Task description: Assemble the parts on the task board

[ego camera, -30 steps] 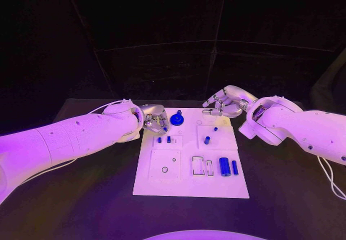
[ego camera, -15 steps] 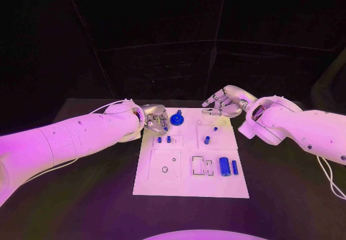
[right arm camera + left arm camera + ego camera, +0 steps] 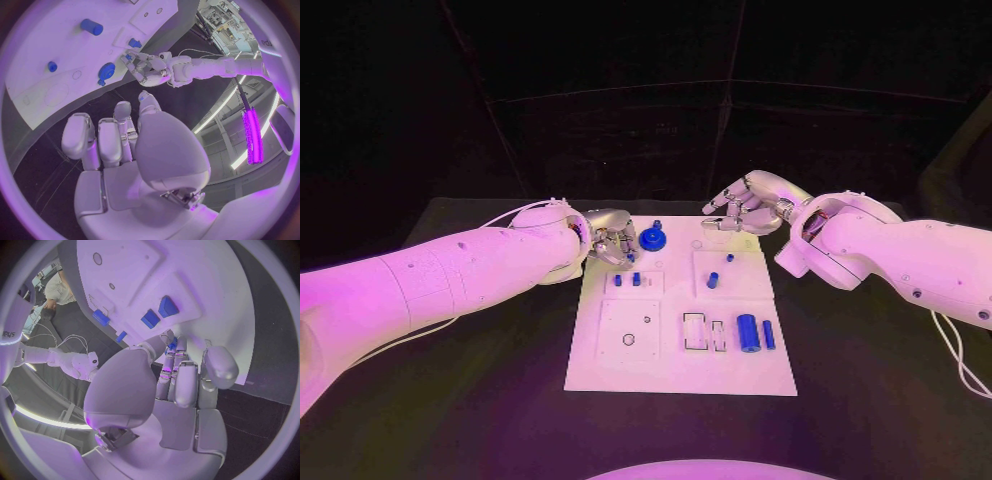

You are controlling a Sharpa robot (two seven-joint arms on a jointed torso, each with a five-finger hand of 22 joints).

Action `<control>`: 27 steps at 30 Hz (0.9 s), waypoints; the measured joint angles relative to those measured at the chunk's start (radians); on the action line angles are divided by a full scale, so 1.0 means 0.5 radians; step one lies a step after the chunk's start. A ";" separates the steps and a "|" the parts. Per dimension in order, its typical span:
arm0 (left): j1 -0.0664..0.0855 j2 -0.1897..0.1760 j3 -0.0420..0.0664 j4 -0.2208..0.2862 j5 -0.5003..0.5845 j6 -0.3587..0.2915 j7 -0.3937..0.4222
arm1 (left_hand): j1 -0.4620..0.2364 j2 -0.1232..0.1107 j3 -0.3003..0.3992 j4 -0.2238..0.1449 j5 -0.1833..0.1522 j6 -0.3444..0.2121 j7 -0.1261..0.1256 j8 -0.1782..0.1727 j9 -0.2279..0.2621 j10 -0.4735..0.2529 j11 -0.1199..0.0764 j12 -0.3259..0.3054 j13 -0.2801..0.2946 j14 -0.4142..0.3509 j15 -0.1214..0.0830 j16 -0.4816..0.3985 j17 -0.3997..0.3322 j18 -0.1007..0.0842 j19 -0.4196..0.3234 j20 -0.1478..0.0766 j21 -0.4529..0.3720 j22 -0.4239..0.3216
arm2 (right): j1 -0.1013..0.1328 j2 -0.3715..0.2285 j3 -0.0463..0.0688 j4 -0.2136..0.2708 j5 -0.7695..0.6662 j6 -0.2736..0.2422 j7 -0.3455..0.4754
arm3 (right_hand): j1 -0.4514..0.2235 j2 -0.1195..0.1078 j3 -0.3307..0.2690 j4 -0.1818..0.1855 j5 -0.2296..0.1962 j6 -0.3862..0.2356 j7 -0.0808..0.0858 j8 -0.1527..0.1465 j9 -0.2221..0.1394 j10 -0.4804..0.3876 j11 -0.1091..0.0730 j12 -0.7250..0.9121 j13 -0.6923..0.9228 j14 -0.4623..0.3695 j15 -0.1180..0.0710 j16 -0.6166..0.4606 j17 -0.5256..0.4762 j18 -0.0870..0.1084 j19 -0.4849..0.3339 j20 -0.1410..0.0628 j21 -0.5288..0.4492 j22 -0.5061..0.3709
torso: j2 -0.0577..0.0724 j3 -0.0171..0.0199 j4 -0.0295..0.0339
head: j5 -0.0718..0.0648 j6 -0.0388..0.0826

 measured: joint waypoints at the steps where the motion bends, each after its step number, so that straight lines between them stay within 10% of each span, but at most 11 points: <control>1: 0.000 0.001 0.000 -0.001 0.000 0.000 -0.001 | 0.000 0.000 0.000 0.000 0.000 0.000 0.000 0.000 0.000 0.000 0.000 0.000 0.000 0.000 0.000 0.000 0.000 0.000 0.000 0.000 0.000 0.000 | 0.000 0.000 0.000 0.000 0.000 0.000 0.000 | 0.000 0.000 0.000 0.000 0.000 0.000 0.000 0.000 0.000 0.000 0.000 0.000 0.000 0.000 0.000 0.000 0.000 0.000 0.000 0.000 0.000 0.000 | 0.000 0.0000 0.000 | -0.001 -0.001; 27: 0.000 0.012 0.001 -0.007 0.000 0.033 -0.037 | -0.033 -0.033 0.005 -0.005 0.000 -0.083 0.018 -0.075 -0.011 -0.056 0.031 -0.047 0.000 0.005 0.005 0.000 -0.029 0.000 -0.008 0.008 0.005 0.000 | 0.000 0.001 0.000 0.000 -0.001 0.004 -0.001 | 0.000 0.000 0.000 0.000 0.000 0.000 0.000 0.000 0.000 0.000 0.000 0.000 0.000 0.000 0.000 0.000 0.000 0.000 0.000 0.000 0.000 -0.004 | -0.001 0.0000 0.002 | -0.010 -0.009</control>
